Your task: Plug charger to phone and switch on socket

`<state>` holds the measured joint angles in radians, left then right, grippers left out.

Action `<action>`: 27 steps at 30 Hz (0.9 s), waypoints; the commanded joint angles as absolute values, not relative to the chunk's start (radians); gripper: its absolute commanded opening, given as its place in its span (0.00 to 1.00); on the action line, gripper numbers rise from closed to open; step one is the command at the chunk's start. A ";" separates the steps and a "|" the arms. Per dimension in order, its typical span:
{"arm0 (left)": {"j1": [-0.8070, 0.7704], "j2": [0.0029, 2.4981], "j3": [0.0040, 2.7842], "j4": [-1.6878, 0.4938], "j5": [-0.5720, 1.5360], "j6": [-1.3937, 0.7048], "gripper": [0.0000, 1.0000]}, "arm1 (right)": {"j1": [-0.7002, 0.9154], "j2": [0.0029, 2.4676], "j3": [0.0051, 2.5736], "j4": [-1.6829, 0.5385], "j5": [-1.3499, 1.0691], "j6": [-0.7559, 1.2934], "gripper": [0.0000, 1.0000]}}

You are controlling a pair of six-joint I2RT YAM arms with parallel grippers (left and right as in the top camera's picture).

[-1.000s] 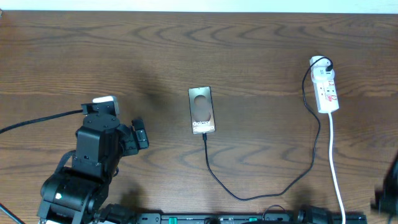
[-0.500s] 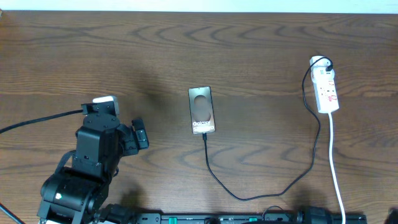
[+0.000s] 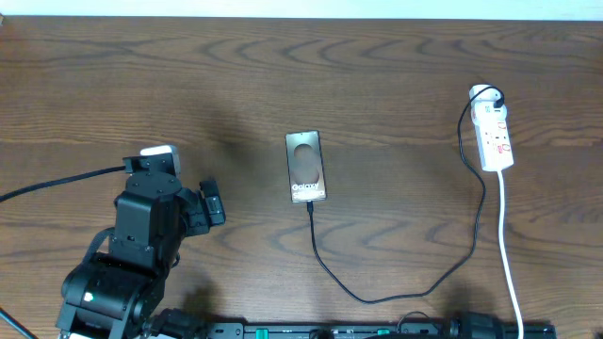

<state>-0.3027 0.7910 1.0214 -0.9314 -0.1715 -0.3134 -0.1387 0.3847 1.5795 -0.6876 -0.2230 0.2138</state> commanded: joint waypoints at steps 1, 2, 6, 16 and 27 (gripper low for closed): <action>-0.298 0.791 1.019 -0.931 -0.188 -0.308 0.98 | -0.131 0.387 1.518 -0.744 -0.213 0.310 0.99; -0.298 0.791 1.019 -0.931 -0.188 -0.308 0.98 | -0.131 0.387 1.496 -0.764 -0.213 0.320 0.99; -0.298 0.791 1.019 -0.931 -0.188 -0.308 0.98 | -0.131 0.387 1.408 -0.833 -0.207 0.321 0.99; -0.298 0.791 1.019 -0.931 -0.188 -0.308 0.98 | -0.131 0.389 1.208 -0.735 -0.076 0.317 0.99; -0.298 0.791 1.019 -0.931 -0.188 -0.308 0.98 | -0.123 0.433 0.831 -0.377 -0.114 0.317 0.99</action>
<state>-0.3027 0.7910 1.0214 -0.9314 -0.1711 -0.3134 -0.1329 0.4217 0.9085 -0.4282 -0.0971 0.3073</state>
